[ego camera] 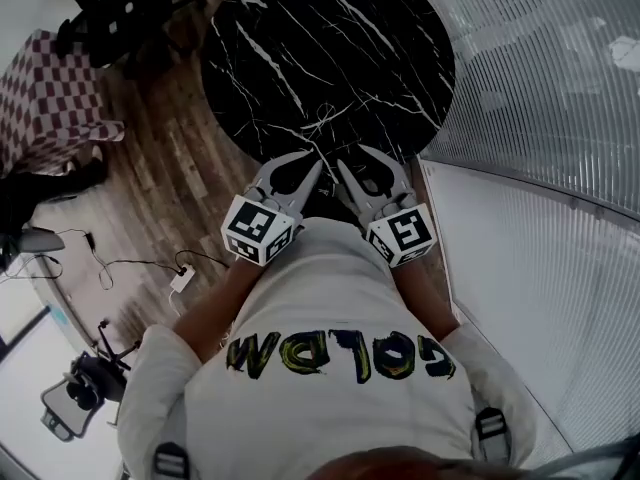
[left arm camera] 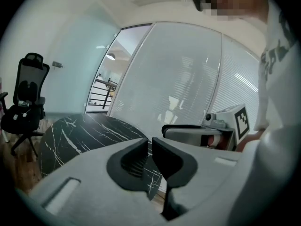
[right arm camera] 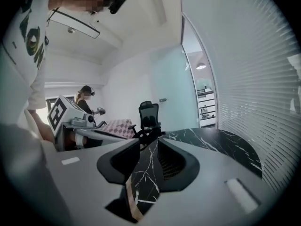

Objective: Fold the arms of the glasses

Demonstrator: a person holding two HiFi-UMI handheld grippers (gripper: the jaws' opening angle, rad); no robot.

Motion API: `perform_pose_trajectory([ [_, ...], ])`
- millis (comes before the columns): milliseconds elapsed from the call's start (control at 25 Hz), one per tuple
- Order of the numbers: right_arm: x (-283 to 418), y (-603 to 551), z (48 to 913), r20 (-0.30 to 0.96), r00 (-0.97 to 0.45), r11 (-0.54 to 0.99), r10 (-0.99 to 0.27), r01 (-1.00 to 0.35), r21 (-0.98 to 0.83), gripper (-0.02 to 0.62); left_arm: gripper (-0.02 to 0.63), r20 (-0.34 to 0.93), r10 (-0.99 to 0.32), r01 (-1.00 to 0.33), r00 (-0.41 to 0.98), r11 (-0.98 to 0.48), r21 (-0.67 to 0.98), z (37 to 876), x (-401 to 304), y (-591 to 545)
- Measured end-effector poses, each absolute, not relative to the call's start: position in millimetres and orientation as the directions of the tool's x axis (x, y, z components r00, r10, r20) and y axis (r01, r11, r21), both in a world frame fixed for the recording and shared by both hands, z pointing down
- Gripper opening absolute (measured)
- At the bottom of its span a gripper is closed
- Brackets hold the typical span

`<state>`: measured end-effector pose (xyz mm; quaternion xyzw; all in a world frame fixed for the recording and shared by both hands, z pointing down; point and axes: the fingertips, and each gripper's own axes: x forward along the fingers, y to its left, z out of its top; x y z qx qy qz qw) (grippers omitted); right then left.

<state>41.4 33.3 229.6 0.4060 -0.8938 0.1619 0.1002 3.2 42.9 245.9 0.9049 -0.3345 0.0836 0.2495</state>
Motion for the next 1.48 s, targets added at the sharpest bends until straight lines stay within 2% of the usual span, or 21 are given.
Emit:
perform_pose_trajectory([
  [280,31.6,39.7,183.1,0.254,-0.686,0.64,-0.682,-0.727,-0.248,0.12,0.033,0.274,-0.576,-0.637,0.77,-0.669,0.384,209.3,5.9,47.0],
  [400,29.9,41.7,173.8,0.233,-0.693,0.644,-0.682,-0.721,-0.257,0.12,0.011,0.26,-0.596,-0.649,0.76,-0.679,0.343,200.5,8.3,47.9],
  [520,30.9,41.6,168.4,0.214,-0.689,0.644,-0.693,-0.724,-0.246,0.097,0.011,0.254,-0.599,-0.65,0.759,-0.685,0.329,197.0,10.4,45.8],
  [760,37.2,38.3,170.1,0.216,-0.679,0.636,-0.701,-0.733,-0.242,0.078,0.011,0.248,-0.608,-0.656,0.755,-0.684,0.32,194.8,14.5,40.6],
  [1480,42.6,38.4,174.9,0.222,-0.691,0.652,-0.687,-0.722,-0.23,0.074,0.011,0.253,-0.618,-0.668,0.744,-0.675,0.314,195.5,19.1,38.4],
])
